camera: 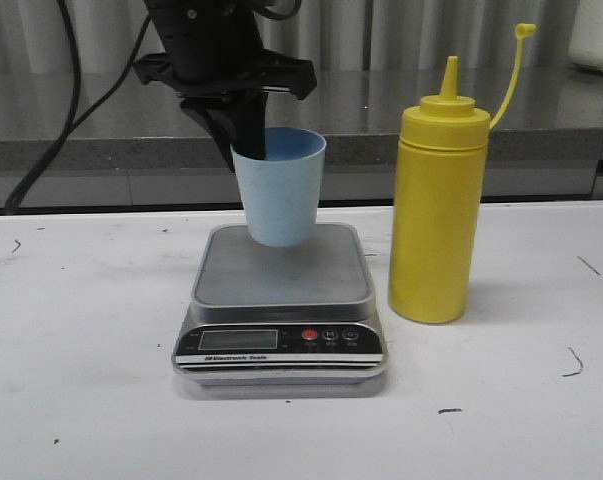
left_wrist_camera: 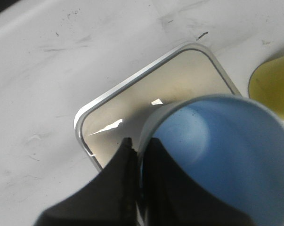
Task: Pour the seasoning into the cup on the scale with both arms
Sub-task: 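Lower the cup onto the scale platform, open the left gripper, withdraw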
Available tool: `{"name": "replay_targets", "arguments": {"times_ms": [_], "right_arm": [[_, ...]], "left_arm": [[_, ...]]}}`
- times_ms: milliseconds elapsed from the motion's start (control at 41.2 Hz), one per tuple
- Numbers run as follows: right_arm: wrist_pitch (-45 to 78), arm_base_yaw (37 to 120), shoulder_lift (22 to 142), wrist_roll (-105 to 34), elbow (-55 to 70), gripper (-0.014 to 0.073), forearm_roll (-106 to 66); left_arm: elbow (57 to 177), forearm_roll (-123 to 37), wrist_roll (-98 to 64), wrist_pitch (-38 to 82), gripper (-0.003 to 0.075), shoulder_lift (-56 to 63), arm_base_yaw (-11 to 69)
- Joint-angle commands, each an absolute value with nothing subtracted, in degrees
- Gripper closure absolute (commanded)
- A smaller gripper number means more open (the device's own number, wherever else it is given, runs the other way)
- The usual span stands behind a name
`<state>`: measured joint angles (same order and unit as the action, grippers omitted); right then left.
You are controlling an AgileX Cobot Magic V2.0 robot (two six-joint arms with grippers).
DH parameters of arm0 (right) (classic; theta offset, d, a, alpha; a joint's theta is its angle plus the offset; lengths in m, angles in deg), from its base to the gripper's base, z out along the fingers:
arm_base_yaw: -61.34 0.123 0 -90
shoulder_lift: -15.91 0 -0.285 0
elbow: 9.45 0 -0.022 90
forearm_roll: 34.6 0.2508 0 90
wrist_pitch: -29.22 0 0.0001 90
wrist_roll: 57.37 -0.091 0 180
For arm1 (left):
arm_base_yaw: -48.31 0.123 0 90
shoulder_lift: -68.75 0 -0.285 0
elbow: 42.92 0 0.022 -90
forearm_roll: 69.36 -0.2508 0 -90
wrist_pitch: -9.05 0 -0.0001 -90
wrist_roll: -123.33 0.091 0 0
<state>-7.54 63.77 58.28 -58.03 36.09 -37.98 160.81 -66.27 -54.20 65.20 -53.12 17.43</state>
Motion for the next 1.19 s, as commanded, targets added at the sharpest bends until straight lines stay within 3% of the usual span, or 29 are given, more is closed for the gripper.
{"name": "replay_targets", "arguments": {"times_ms": [0,340,437,559,631,850,1166], "right_arm": [[-4.1,63.4,58.7,-57.4,34.2,0.0114,-38.7],[-4.1,63.4,58.7,-57.4,34.2,0.0114,-38.7],[-4.1,63.4,58.7,-57.4,34.2,0.0114,-38.7],[-4.1,63.4,58.7,-57.4,34.2,0.0114,-38.7],[-4.1,63.4,58.7,-57.4,34.2,0.0114,-38.7],[-4.1,63.4,58.7,-57.4,34.2,0.0114,-38.7],[-4.1,63.4,58.7,-57.4,34.2,0.0114,-38.7]], "left_arm": [[162.6,-66.0,-54.7,62.9,0.0740,-51.0,17.0],[162.6,-66.4,-54.7,63.5,0.0712,-51.7,17.0],[162.6,-66.4,-54.7,63.6,0.0573,-51.7,17.0],[162.6,-66.4,-54.7,63.6,0.0342,-51.2,17.0],[162.6,-66.5,-54.7,63.6,0.0288,-50.1,17.0],[161.6,-67.4,-54.7,64.7,0.0301,-42.8,17.0],[150.0,-69.9,-54.7,60.5,0.0301,-25.9,17.4]]}}
